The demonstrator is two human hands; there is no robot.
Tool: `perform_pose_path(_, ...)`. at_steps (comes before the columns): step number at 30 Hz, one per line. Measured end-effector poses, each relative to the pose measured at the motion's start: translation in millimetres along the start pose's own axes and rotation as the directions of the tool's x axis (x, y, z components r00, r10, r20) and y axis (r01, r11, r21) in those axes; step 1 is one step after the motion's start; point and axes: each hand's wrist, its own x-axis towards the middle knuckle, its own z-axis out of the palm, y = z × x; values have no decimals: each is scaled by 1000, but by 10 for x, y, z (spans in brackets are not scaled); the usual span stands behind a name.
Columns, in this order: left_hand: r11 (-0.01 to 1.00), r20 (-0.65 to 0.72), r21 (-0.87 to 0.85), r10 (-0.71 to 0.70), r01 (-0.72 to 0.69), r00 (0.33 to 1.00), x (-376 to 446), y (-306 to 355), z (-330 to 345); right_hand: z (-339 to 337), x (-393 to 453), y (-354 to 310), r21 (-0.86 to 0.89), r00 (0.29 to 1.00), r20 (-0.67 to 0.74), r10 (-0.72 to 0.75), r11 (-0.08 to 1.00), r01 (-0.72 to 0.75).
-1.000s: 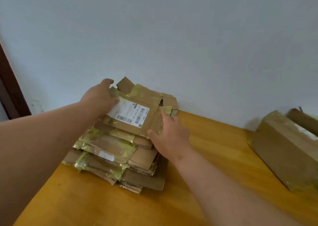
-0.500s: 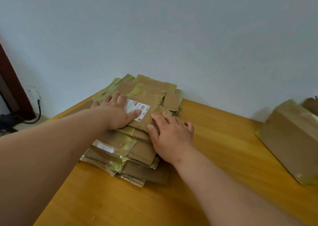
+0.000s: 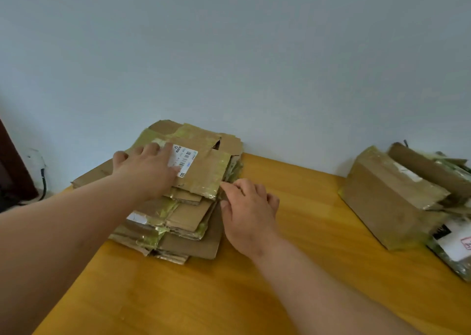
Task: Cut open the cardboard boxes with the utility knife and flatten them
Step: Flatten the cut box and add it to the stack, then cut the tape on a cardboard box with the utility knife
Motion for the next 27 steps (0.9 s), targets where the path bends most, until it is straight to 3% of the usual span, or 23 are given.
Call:
perform_pose_path(9, 972, -82, 4, 233, -234, 969, -498, 814, -354, -543, -608, 623, -42, 993, 15, 118, 992, -117)
perform_pose_path(16, 918, -11, -9, 396, -396, 918, -819, 1763, -439, -1014, -1116, 1298, -110, 964, -37, 264, 958, -266)
perform_pose_path(23, 892, 28, -30, 452, -451, 892, -1043, 2424, -461, -1363, -1345, 1699, -24, 880, -228, 418, 901, -434)
perform_pose_path(27, 892, 44, -73, 450, -447, 892, -1071, 2660, -447, -1407, -1292, 1823, 24, 835, -248, 491, 865, -501)
